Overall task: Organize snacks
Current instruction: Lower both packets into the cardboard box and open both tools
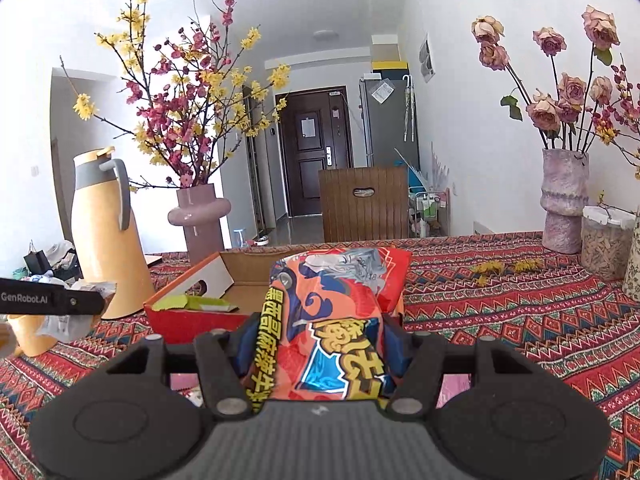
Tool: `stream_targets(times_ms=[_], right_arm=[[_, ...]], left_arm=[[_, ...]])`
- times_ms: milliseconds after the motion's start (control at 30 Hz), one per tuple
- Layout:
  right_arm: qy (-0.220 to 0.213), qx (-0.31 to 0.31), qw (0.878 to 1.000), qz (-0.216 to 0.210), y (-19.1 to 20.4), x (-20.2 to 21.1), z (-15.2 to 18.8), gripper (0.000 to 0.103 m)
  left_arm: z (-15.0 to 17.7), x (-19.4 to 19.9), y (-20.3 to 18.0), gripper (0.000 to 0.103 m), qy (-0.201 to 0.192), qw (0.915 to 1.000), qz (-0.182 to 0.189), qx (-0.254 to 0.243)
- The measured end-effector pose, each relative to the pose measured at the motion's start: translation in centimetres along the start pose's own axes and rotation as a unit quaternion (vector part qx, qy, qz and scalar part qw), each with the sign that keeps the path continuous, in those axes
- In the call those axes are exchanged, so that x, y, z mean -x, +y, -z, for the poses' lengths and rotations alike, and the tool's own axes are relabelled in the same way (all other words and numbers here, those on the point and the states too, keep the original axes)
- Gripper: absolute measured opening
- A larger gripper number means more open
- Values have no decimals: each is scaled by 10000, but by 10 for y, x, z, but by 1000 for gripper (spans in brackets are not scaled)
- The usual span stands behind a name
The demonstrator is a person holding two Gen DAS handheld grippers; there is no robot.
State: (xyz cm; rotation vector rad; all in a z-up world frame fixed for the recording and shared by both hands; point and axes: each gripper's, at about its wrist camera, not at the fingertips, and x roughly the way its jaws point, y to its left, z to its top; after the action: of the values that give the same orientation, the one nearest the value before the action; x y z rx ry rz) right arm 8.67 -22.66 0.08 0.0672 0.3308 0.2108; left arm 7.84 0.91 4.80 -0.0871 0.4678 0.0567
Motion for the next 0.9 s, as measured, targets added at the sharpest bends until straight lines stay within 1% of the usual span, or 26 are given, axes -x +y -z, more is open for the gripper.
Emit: stream_targets(times_ms=[200,467,667,900], right_arm=[[-139,-42,9999,-73,4,-19,-23,60],[-111,-97,9999,-62,6,-59,-46,60],[10,-95,9999,77,3,-101,-59,60],[372,-151,9991,131,0,-153,-58,60]], left_arm=[[-22,-15,-5,42,-75,10000,-1,31],[-45,-51,-9,42,3,9998,-182,43],[-58,-81,-9,42,44,9996,-241,130],[-63,-125,-3,42,196,9983,-484,257]])
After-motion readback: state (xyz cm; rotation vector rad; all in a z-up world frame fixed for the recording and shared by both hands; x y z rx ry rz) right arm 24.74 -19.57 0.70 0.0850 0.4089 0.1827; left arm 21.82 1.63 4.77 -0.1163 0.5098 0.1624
